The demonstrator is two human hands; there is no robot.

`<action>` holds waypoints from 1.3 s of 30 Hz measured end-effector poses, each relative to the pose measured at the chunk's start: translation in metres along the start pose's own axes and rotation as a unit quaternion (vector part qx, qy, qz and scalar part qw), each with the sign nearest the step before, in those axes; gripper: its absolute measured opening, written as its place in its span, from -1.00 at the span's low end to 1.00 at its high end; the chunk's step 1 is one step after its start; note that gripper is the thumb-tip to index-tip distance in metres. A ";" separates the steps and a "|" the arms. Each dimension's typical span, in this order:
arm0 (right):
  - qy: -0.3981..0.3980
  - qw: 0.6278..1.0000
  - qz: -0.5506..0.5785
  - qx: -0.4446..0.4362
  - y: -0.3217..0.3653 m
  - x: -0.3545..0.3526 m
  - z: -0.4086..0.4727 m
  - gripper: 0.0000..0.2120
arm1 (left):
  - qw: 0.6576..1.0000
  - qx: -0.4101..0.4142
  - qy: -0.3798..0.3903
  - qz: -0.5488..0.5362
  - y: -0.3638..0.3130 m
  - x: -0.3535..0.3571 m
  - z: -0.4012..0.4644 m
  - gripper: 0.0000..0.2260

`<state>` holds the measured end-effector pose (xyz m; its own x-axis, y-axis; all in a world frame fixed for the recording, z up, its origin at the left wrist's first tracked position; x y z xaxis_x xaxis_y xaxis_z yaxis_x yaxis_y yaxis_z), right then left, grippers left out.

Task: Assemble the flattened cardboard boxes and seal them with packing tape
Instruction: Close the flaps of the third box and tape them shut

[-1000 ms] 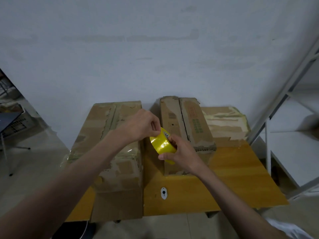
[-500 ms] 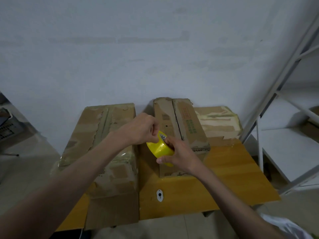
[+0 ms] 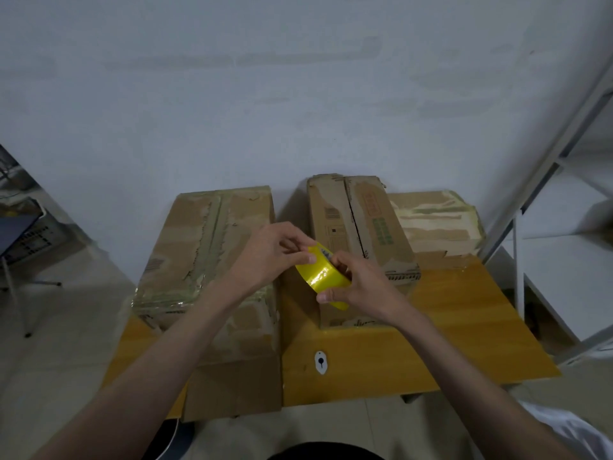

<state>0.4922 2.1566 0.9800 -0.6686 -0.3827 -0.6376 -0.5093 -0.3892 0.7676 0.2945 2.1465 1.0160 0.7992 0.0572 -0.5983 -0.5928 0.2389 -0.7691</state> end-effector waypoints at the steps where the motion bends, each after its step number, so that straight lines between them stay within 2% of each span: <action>1: 0.002 1.000 0.001 -0.003 0.001 0.001 0.000 -0.55 | 1.000 0.003 -0.017 -0.001 0.000 0.001 -0.001 -0.84; 9: 0.003 1.000 0.006 -0.001 0.003 0.007 0.000 -0.59 | 0.985 0.063 -0.125 0.100 -0.002 0.012 -0.017 -0.98; 12: -0.013 1.000 0.010 -0.005 0.006 0.009 -0.002 -0.65 | 0.979 0.081 -0.141 0.123 0.000 0.016 -0.021 -0.94; 15: -0.002 1.000 0.003 0.013 0.004 0.007 -0.002 -0.72 | 0.985 0.067 -0.101 0.122 -0.001 0.021 -0.024 -0.93; 19: -0.013 0.999 -0.009 0.035 -0.004 0.005 -0.003 -0.72 | 0.993 0.061 -0.053 0.084 -0.010 0.027 -0.026 -0.90; 22: -0.037 0.998 -0.009 0.051 -0.011 0.008 -0.005 -0.53 | 0.996 0.044 0.006 0.077 -0.018 0.026 -0.021 -0.88; 24: -0.046 0.998 0.015 0.030 -0.010 0.007 -0.007 -0.47 | 0.998 0.020 0.035 0.056 -0.019 0.021 -0.016 -0.90; 27: -0.031 0.998 0.049 -0.010 -0.008 0.007 -0.011 -0.62 | 0.996 0.005 0.088 0.031 -0.021 0.013 -0.012 -0.97; 29: -0.008 0.997 0.077 -0.027 -0.009 0.009 -0.015 -0.73 | 0.992 0.008 0.116 0.045 -0.022 0.009 -0.010 -0.90; 31: 0.021 0.994 0.108 -0.015 -0.010 0.011 -0.019 -0.76 | 0.988 0.005 0.140 0.062 -0.023 0.009 -0.008 -0.83; 35: 0.057 0.982 0.178 0.033 -0.016 0.020 -0.030 -0.80 | 0.983 -0.017 0.171 0.071 -0.017 0.015 -0.011 -0.82; 39: 0.088 0.980 0.174 0.026 -0.029 0.034 -0.041 -0.79 | 0.973 -0.047 0.191 0.120 -0.001 0.035 -0.020 -0.80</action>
<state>0.5066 2.1204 0.9337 -0.7054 -0.6252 -0.3339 -0.2961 -0.1681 0.9402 0.3207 2.1292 0.9913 0.5529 -0.2681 -0.7889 -0.7785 0.1713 -0.6038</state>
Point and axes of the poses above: each hand's wrist, its own z-axis towards the middle knuckle, its own x-axis out of the palm, y = z × x, the point moved 2 cm from there along z, towards the middle knuckle, and after that the axes turned 2 degrees about x, right-handed, at the moved point
